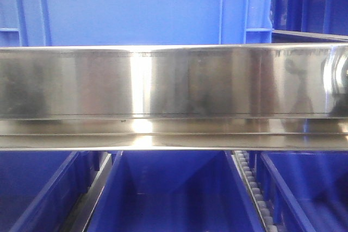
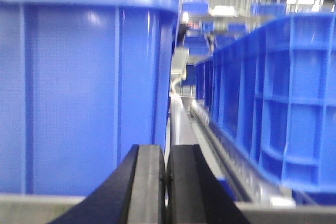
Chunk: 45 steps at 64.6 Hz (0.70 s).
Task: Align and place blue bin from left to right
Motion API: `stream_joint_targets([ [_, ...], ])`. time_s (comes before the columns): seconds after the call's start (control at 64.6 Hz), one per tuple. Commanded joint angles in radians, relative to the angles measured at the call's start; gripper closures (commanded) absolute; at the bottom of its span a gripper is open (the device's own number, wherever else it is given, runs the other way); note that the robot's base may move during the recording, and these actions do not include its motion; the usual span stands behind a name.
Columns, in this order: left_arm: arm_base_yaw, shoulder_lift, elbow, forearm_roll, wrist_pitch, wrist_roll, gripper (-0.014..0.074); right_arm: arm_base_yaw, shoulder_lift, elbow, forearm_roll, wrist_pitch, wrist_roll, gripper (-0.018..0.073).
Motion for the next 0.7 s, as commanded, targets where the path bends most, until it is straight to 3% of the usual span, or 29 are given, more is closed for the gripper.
stream_joint_targets([
  [0.0, -0.005, -0.002, -0.071, -0.008, -0.025, -0.001, 0.0592, 0.001, -0.002, -0.095, -0.001, 0.040, -0.005, 0.0648],
  [0.139, -0.005, -0.002, -0.230, 0.001, 0.055, -0.001, 0.0544, 0.001, 0.000, -0.326, -0.001, 0.229, -0.005, 0.0648],
  [0.248, -0.007, 0.030, -0.382, 0.035, 0.154, -0.001, 0.0440, 0.001, 0.064, -0.488, -0.001, 0.352, -0.005, 0.0615],
  [0.325, -0.022, 0.079, -0.485, 0.037, 0.211, -0.001, 0.0368, 0.001, 0.120, -0.596, -0.001, 0.406, -0.005, 0.0510],
  [0.604, -0.075, 0.322, -0.780, 0.039, 0.377, -0.001, 0.0181, 0.001, 0.379, -0.871, -0.001, 0.448, -0.005, -0.0015],
  [0.681, -0.075, 0.397, -0.825, 0.041, 0.379, -0.001, 0.0120, 0.001, 0.442, -0.906, -0.001, 0.444, -0.005, -0.0008],
])
